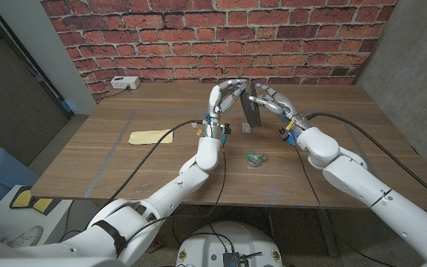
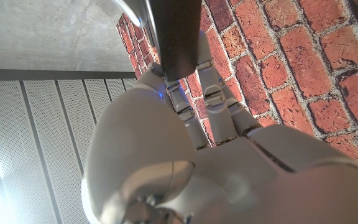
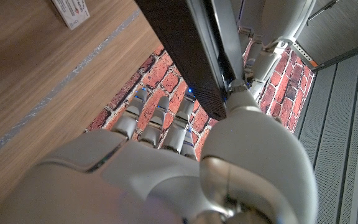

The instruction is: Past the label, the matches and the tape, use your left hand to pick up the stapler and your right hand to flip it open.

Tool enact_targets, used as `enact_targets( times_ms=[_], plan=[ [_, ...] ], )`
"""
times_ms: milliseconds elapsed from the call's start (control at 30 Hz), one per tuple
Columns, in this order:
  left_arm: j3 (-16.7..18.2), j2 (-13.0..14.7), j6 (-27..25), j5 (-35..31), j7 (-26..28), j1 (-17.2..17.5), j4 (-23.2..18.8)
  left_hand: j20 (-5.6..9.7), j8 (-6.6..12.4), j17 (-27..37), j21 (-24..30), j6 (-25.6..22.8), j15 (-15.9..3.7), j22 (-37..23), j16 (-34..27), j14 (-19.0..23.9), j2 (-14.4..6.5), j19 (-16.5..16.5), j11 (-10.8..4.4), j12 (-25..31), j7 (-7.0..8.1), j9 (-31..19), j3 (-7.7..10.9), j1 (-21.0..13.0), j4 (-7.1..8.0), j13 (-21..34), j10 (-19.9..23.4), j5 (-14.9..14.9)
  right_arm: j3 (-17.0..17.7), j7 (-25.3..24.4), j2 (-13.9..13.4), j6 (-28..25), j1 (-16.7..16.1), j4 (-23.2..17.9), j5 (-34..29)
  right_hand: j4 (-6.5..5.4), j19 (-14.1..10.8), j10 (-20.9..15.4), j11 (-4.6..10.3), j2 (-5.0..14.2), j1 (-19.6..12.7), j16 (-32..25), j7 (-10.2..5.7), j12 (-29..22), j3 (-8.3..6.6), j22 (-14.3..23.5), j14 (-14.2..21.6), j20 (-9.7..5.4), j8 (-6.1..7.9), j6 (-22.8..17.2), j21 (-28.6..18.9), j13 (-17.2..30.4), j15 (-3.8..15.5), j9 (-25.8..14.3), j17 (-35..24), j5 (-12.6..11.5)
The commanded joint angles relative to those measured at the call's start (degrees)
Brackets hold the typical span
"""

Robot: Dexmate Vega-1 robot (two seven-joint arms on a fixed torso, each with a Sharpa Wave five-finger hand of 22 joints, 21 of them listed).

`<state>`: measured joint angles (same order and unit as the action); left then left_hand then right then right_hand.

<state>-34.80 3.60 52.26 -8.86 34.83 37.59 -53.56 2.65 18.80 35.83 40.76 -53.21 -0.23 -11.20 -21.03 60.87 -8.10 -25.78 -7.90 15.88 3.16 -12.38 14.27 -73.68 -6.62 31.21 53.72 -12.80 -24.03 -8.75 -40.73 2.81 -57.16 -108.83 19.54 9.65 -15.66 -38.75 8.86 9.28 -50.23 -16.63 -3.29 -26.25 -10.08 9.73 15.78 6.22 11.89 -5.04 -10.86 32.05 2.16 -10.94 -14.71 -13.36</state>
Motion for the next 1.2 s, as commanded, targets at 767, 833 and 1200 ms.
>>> enact_targets(
  times_ms=[767, 833, 1200],
  plan=[
    [-2.2, 0.1, 0.6, -2.0, 4.0, -1.6, 3.3, 8.06, -0.35, 0.5, 0.6, -0.3, -13.39, 0.1, 0.2, 8.3, -1.2, 0.6, -0.16, -0.2, 0.11, -0.4, -0.11, -1.8, -0.11, 0.5, 0.3, -0.3, -0.5, 1.2, 0.5, 1.6, 0.9, 1.2, 0.8, -1.05, -0.7, 0.2, 2.42, -0.27, -4.5, -2.3, -2.11, -11.7, -2.17, 0.2, 0.9, -1.00, 3.81, -20.9, -0.6, 11.8, 8.17, -0.8, -4.5, 0.4],
    [-2.2, 0.5, -0.3, -2.2, 3.7, -1.4, 2.3, 8.06, -0.41, 0.5, 0.7, -0.2, -13.39, 0.1, 0.2, 8.4, -1.2, 0.6, -0.13, -0.3, 0.07, -0.4, -0.11, -1.8, -0.12, 0.4, 0.4, -0.3, -0.5, 1.6, 0.6, 2.0, 0.8, 1.4, 1.2, -1.08, -0.8, 0.2, 2.49, -0.27, -4.5, -2.3, -2.54, -11.9, -2.20, 0.2, 0.9, -1.01, 3.87, -21.5, -0.6, 12.1, 8.21, -0.8, -4.6, 0.4],
    [-2.4, 0.8, -1.7, -1.6, 2.9, -0.9, 0.8, 8.06, -0.44, 0.6, 0.9, -0.5, -13.38, 0.1, 0.3, 8.5, -1.2, 0.6, 0.05, -0.3, -0.12, -0.4, -0.13, -1.9, -0.14, 0.5, 0.5, -0.3, 0.0, 2.0, 0.9, 3.7, 0.0, 2.0, 2.2, -5.42, -1.2, 0.2, 2.62, 2.05, -0.3, -3.6, -3.16, -13.4, -2.44, 0.3, 0.9, -1.91, 3.55, -24.9, -0.6, 13.4, 8.64, -1.3, -7.1, 1.6]
  ],
)
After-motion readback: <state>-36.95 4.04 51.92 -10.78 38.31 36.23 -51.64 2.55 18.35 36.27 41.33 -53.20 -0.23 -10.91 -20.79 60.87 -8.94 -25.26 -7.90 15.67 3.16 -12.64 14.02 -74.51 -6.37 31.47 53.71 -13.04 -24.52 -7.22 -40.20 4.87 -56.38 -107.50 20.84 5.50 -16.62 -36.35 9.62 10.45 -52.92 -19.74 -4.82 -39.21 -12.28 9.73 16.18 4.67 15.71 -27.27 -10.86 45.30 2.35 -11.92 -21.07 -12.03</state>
